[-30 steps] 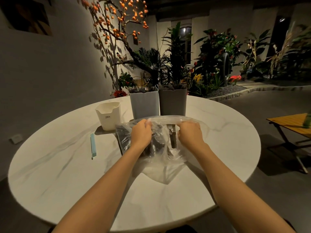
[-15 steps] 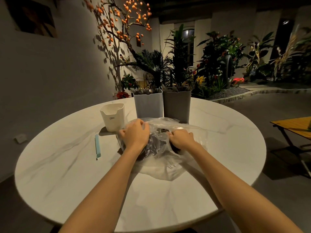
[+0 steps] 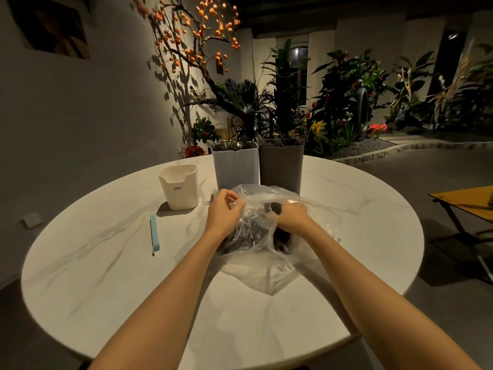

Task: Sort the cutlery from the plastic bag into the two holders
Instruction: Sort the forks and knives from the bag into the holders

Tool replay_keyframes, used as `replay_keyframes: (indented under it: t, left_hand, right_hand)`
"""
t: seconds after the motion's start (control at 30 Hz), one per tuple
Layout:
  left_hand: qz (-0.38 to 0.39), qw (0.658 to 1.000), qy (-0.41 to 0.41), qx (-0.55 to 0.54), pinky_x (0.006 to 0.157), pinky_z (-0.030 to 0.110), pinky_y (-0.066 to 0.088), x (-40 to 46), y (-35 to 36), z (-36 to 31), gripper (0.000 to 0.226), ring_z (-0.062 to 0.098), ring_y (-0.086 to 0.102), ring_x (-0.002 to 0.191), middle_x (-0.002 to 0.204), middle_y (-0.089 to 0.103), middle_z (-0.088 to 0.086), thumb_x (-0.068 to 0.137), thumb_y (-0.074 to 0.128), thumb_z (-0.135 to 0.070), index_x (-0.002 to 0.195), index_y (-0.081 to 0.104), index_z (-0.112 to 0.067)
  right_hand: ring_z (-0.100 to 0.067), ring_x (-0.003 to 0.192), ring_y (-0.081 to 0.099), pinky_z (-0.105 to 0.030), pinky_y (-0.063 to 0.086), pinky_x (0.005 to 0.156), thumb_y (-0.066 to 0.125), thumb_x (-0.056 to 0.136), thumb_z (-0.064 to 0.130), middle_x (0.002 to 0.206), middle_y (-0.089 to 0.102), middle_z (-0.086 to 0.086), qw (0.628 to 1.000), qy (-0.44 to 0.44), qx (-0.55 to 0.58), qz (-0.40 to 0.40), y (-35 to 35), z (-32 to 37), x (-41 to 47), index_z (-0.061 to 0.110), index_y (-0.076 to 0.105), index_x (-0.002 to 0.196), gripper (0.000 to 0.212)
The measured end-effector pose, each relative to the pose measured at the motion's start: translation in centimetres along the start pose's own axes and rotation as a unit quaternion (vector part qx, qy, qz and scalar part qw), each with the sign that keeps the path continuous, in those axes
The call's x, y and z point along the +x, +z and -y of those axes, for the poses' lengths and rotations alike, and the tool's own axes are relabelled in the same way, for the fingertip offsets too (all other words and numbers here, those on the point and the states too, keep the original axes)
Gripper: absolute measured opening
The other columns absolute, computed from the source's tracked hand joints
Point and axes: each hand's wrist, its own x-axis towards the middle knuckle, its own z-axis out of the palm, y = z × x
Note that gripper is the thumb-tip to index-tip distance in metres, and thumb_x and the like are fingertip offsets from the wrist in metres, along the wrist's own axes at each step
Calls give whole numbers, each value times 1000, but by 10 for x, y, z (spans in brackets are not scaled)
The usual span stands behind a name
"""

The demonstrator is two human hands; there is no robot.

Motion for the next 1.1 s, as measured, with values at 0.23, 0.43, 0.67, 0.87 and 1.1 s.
replay_keyframes:
  t: [0.23,0.43,0.67,0.87,1.1]
  left_hand:
    - [-51,978,179,92,89,32,28,-9,2,-17,21,12,40,104,105,42,-6,67,51,-27,88,51,-26]
    - [99,927,267,246,107,44,16,-17,14,-18,37,8,35,117,115,50,-10,85,45,-60,98,69,-35]
    - [170,902,194,347,111,68,-1,-14,0,-12,52,16,16,144,150,28,-8,82,60,-38,132,43,-41]
    - [167,949,126,237,112,63,-6,-14,-15,-15,47,9,24,141,145,43,-13,65,37,-28,99,65,-42]
    - [96,952,197,214,109,59,14,-9,-13,-6,57,7,39,128,122,58,-20,67,48,12,72,59,-43]
  right_hand:
    - [-37,135,31,-44,33,111,46,98,25,147,35,-17,999,-15,46,-8,2,-6,-1,30,33,148,51]
    - [-36,127,40,-43,34,104,42,96,34,134,52,-12,997,-50,50,-1,2,-10,-3,23,52,131,38]
    - [-24,85,56,-31,41,75,43,101,39,83,59,-5,982,-19,180,-48,-8,-12,-17,12,56,84,35]
    - [-19,77,51,-24,39,59,54,94,19,78,55,-6,979,-26,200,-29,-12,-15,-20,8,58,83,16]
    - [-25,101,58,-38,45,92,48,98,19,111,65,-7,991,-46,106,-61,-6,-17,-13,16,63,115,23]
